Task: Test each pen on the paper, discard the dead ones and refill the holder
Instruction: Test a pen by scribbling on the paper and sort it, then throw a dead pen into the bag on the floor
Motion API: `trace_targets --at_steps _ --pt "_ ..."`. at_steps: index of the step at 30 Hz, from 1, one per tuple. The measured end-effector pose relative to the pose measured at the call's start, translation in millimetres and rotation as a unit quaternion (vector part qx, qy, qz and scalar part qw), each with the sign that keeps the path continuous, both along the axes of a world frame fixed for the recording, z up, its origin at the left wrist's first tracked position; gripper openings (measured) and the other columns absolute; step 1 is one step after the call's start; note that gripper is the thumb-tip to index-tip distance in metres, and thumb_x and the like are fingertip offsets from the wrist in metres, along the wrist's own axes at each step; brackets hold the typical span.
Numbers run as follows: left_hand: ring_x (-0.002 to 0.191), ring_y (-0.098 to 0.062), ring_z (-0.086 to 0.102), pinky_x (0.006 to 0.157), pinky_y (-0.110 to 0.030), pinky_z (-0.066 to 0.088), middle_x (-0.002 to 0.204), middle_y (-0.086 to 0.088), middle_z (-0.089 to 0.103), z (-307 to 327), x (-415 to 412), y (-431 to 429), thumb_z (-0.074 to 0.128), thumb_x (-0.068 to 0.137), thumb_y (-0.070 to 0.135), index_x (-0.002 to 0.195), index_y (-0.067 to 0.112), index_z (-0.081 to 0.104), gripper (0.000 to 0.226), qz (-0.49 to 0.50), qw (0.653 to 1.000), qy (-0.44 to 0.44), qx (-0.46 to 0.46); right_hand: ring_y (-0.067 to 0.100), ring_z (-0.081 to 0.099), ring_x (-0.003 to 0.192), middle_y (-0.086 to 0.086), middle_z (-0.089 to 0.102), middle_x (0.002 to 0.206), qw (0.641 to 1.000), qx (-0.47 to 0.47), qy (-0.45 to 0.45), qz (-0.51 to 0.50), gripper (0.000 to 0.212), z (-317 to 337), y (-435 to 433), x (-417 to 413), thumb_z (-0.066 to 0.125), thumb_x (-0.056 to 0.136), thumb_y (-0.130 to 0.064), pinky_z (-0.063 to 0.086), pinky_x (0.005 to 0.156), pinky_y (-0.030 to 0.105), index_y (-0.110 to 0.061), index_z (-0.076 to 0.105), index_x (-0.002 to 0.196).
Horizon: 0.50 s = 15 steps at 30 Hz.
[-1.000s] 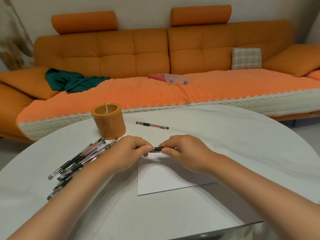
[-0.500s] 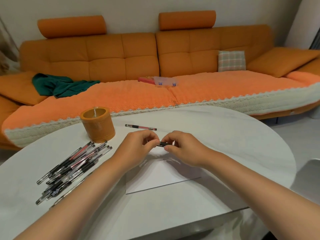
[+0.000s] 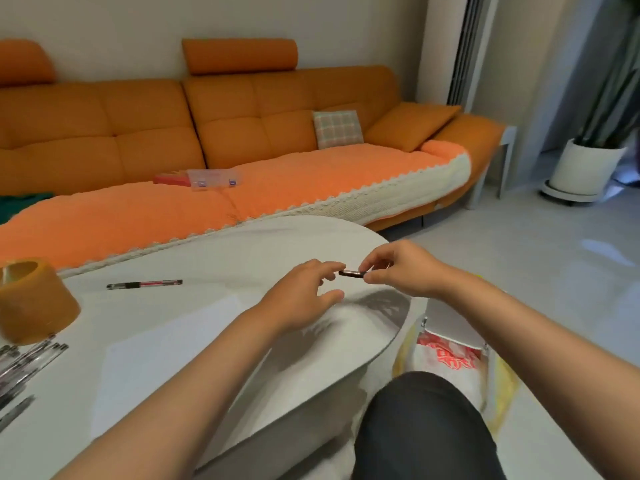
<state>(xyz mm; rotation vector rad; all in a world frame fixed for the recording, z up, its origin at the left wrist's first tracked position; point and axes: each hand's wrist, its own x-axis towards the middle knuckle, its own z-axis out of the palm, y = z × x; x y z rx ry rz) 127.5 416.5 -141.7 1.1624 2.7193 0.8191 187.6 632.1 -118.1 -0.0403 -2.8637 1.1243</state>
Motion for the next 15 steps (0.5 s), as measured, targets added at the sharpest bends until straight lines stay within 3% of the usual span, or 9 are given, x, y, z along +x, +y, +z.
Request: trace_targets --at_steps 3,6,12,15 --pt "0.118 -0.013 0.051 0.103 -0.034 0.043 0.130 0.008 0.055 -17.3 -1.4 38.2 0.059 0.094 0.043 0.144 0.034 0.043 0.053 -0.001 0.999 -0.015 -0.041 0.002 0.060 0.065 -0.013 0.068 0.074 0.997 0.010 -0.054 -0.045 0.014 -26.5 50.5 23.5 0.076 0.084 -0.021 0.045 0.066 0.021 -0.030 0.073 0.094" --pt "0.124 -0.017 0.046 0.104 -0.034 0.041 0.132 0.005 0.051 -31.3 -3.4 63.2 0.055 0.093 0.048 0.138 0.033 0.051 0.048 -0.004 0.995 0.028 -0.097 0.011 0.064 0.074 -0.007 0.069 0.080 0.991 0.031 -0.111 -0.073 0.018 -61.0 85.0 44.4 0.076 0.085 -0.019 0.053 0.074 0.028 -0.028 0.071 0.100" --pt "0.122 -0.017 0.041 0.100 -0.036 0.039 0.129 0.004 0.050 -47.5 0.8 81.9 0.047 0.094 0.054 0.129 0.035 0.055 0.041 0.017 0.989 0.106 -0.099 0.017 0.055 0.072 0.000 0.062 0.076 0.970 0.097 -0.192 -0.115 0.012 -119.2 114.5 57.5 0.078 0.081 -0.021 0.044 0.065 0.029 -0.017 0.067 0.081" --pt "0.121 -0.018 0.041 0.099 -0.036 0.040 0.129 0.003 0.050 -48.7 2.1 84.2 0.046 0.095 0.053 0.129 0.034 0.055 0.040 0.022 0.988 0.116 -0.096 0.021 0.060 0.076 0.009 0.071 0.091 0.954 0.140 -0.229 -0.132 0.021 -144.1 113.4 54.8 0.075 0.080 -0.021 0.046 0.064 0.029 -0.008 0.071 0.096"
